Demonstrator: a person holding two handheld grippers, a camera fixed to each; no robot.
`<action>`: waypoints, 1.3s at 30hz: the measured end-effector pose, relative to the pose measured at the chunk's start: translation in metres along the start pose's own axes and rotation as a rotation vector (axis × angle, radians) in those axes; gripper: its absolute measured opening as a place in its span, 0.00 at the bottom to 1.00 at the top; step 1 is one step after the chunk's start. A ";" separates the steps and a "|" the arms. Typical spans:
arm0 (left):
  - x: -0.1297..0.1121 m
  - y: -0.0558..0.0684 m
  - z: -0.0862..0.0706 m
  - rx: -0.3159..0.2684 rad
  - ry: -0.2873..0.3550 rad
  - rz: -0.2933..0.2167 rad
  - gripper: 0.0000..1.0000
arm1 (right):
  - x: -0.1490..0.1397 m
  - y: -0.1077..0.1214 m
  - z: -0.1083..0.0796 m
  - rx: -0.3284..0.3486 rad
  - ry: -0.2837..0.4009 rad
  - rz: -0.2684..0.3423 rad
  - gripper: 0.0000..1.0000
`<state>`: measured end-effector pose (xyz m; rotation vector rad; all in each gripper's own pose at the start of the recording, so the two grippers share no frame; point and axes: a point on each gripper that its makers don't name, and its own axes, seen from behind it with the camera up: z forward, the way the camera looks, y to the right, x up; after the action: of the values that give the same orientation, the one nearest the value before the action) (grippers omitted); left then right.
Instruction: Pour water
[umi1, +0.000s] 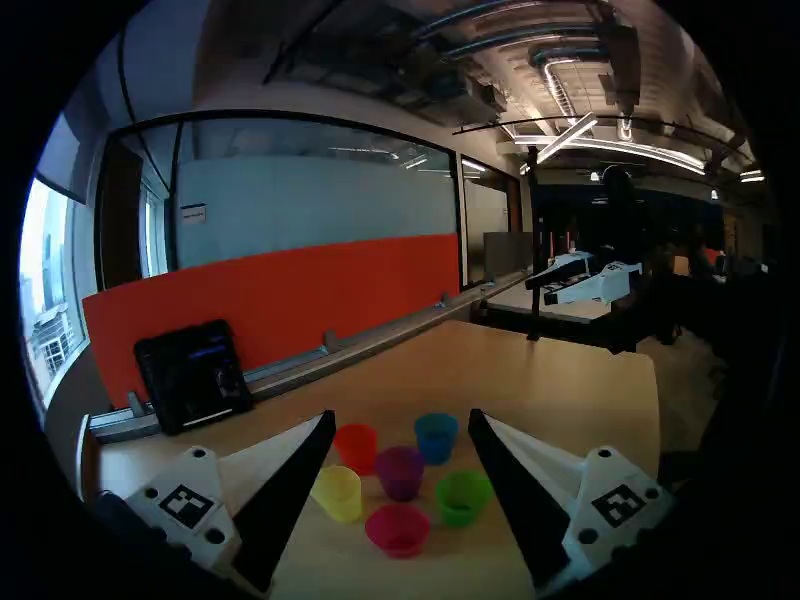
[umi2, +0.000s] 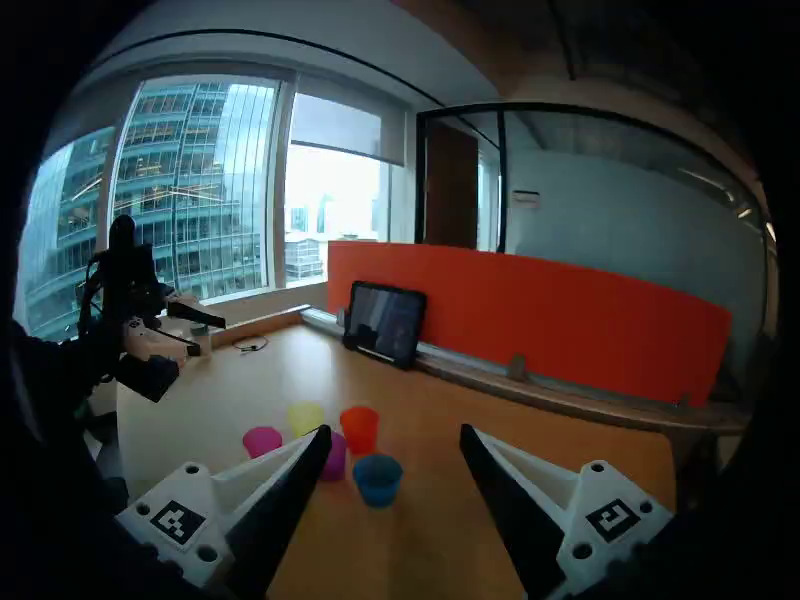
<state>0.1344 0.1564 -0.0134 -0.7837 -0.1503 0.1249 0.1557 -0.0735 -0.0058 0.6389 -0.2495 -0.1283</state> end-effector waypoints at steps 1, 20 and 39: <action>-0.003 0.003 0.002 -0.009 -0.005 0.003 0.99 | -0.003 -0.001 0.001 0.002 -0.007 -0.004 0.99; -0.056 0.043 0.031 -0.130 -0.132 0.080 0.99 | -0.039 -0.003 0.016 0.040 -0.063 -0.001 0.99; -0.113 0.066 0.054 -0.242 -0.302 0.124 0.99 | -0.075 -0.012 0.031 0.086 -0.125 -0.061 0.99</action>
<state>0.0100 0.2212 -0.0328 -1.0134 -0.4083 0.3476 0.0750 -0.0869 -0.0031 0.7251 -0.3570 -0.2177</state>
